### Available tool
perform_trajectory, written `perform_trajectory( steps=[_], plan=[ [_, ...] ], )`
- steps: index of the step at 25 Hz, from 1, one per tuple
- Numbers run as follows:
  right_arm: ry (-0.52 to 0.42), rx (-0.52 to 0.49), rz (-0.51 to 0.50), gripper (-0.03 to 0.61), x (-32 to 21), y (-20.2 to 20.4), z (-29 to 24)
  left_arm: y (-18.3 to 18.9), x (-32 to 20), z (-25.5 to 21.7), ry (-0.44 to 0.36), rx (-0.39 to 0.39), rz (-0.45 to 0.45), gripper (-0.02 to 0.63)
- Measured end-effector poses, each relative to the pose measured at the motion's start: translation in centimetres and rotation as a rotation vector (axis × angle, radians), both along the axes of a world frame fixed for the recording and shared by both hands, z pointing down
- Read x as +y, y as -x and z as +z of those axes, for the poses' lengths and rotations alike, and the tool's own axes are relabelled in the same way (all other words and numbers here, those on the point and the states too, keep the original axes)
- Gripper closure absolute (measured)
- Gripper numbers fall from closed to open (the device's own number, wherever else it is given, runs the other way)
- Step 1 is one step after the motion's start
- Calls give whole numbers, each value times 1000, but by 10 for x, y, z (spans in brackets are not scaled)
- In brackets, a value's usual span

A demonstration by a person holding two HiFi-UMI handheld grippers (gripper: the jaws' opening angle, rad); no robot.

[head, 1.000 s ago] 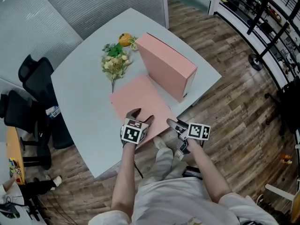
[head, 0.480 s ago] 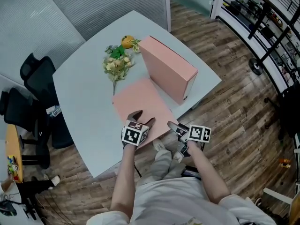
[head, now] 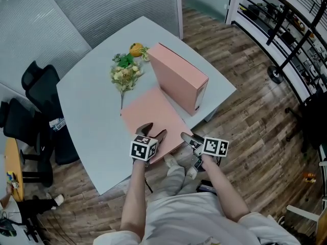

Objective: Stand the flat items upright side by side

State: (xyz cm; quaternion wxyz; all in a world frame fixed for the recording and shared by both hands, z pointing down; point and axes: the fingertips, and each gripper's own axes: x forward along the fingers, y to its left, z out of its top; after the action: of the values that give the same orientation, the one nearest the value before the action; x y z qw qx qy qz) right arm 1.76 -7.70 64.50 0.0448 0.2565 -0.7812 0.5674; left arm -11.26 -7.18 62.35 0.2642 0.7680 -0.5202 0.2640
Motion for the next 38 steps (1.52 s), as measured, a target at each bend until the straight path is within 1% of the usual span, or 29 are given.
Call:
perform_trajectory(
  steps=[13,16,20,26,38],
  plan=[
    [-145,60,-21,233,-6,-2,-31,3,0,-16,-47,99,-75,341],
    [-187,75,-36,233,-6,0,-40,4,1,-21,-69,128,-94,341],
    [-242,96,-63,233,-10,5,-54,9,-1,-28,-96,191,-143,341],
    [-315,142,-93,233,-12,6,-71,10,0,-35,-120,225,-176,342],
    [-525,258,-172,238,-15,19,-115,18,0,-55,-185,343,-221,342]
  ],
)
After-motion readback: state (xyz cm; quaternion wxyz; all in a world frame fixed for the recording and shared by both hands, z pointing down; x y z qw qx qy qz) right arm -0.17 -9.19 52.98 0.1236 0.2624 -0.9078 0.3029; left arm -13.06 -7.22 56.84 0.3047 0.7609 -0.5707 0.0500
